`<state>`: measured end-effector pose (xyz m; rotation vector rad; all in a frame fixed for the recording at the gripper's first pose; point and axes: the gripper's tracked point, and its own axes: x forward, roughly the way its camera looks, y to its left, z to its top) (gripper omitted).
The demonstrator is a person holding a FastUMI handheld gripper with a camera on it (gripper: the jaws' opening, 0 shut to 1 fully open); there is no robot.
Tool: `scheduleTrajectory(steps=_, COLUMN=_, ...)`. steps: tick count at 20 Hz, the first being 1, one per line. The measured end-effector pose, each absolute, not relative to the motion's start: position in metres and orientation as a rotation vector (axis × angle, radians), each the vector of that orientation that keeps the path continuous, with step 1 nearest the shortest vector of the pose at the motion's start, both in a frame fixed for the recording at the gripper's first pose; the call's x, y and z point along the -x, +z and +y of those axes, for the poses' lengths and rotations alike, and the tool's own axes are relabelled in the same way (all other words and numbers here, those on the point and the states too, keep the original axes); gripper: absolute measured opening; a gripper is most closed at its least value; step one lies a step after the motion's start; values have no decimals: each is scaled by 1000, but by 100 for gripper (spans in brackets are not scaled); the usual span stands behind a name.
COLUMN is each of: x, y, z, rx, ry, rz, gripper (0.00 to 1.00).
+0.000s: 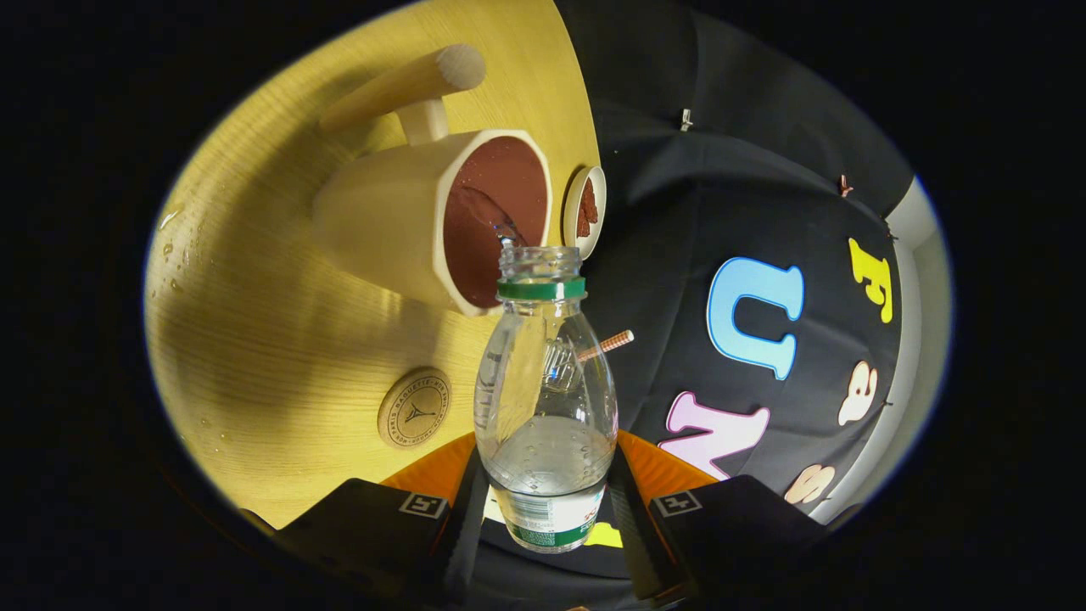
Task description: Take the bottle from table, then pour the juice into the cup, finally place the bottle on the coaster
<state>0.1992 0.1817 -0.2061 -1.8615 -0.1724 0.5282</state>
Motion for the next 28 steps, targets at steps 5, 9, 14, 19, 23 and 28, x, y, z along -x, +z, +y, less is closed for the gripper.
scheduleTrajectory(steps=5, x=-201, y=-199, z=185, rx=1897, ry=532, rz=-198, gripper=72)
scheduleTrajectory(steps=9, x=-201, y=-192, z=194, rx=1926, ry=542, rz=-236, gripper=73)
scheduleTrajectory(steps=14, x=-203, y=-188, z=201, rx=1960, ry=545, rz=-267, gripper=72)
scheduleTrajectory(steps=19, x=-207, y=-185, z=201, rx=1996, ry=545, rz=-280, gripper=72)
scheduleTrajectory(steps=23, x=-205, y=-183, z=205, rx=2041, ry=540, rz=-321, gripper=72)
scheduleTrajectory(steps=28, x=-202, y=-169, z=210, rx=2072, ry=534, rz=-344, gripper=72)
